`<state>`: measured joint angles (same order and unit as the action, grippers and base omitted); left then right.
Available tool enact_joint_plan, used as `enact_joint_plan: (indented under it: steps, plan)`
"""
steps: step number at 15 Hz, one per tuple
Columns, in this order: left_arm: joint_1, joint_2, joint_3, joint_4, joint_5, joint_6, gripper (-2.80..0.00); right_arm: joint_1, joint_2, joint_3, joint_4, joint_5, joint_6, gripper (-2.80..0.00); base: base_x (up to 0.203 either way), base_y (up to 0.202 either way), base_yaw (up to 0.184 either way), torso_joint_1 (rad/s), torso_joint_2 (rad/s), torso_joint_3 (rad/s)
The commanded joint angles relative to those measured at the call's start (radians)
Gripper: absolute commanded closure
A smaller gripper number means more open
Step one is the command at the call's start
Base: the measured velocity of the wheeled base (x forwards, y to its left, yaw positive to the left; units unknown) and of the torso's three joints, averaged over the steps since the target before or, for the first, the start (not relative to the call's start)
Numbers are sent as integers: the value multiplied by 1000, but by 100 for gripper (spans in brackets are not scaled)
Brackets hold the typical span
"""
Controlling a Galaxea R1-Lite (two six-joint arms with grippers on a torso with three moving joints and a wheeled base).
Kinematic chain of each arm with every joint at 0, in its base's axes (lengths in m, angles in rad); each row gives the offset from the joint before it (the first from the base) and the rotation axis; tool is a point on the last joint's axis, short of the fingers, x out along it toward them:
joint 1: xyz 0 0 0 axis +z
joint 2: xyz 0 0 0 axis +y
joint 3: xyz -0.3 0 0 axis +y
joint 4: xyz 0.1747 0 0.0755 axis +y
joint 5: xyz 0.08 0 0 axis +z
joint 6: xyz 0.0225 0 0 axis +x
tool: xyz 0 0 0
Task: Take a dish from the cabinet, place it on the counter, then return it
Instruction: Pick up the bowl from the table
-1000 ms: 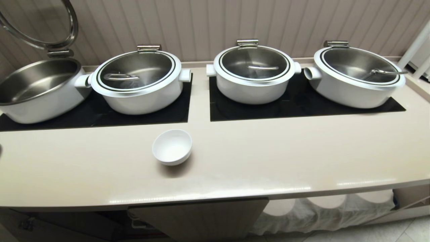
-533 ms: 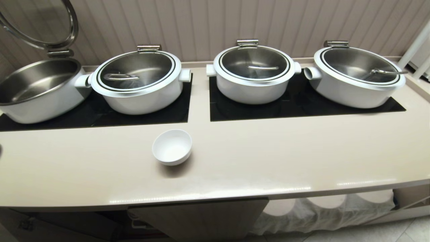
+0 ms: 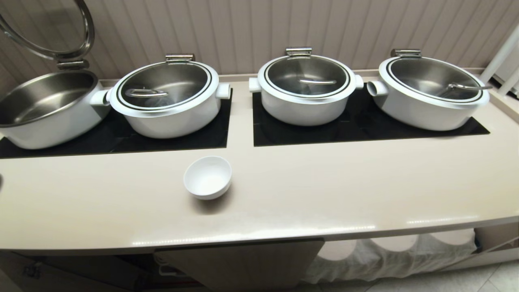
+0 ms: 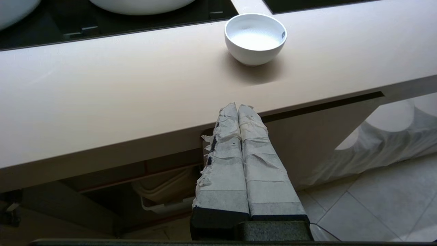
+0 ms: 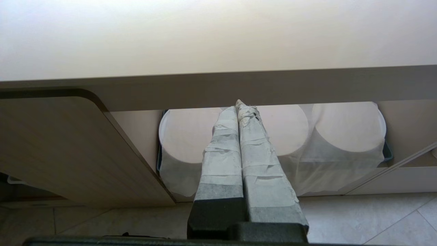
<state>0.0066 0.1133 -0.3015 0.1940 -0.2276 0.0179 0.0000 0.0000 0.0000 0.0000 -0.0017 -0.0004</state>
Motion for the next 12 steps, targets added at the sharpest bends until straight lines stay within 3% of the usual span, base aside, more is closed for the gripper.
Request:
enact_joint_plan:
  steps: [1,4,7,12]
  plan:
    - [1,209,-86,7,-3,-16,0,1,0,0,0,0,0,0,0,0,0,0,0,0]
    - [2,468,-235,15,1,-40,0,0,0,0,0,0,0,0,0,0,0,0,0,0]
    - [2,737,-480,81,5,-60,0,0,0,0,0,0,0,0,0,0,0,0,0,0]
    - [-28,1101,-1091,509,1,-90,0,0,0,0,0,0,0,0,0,0,0,0,0,0]
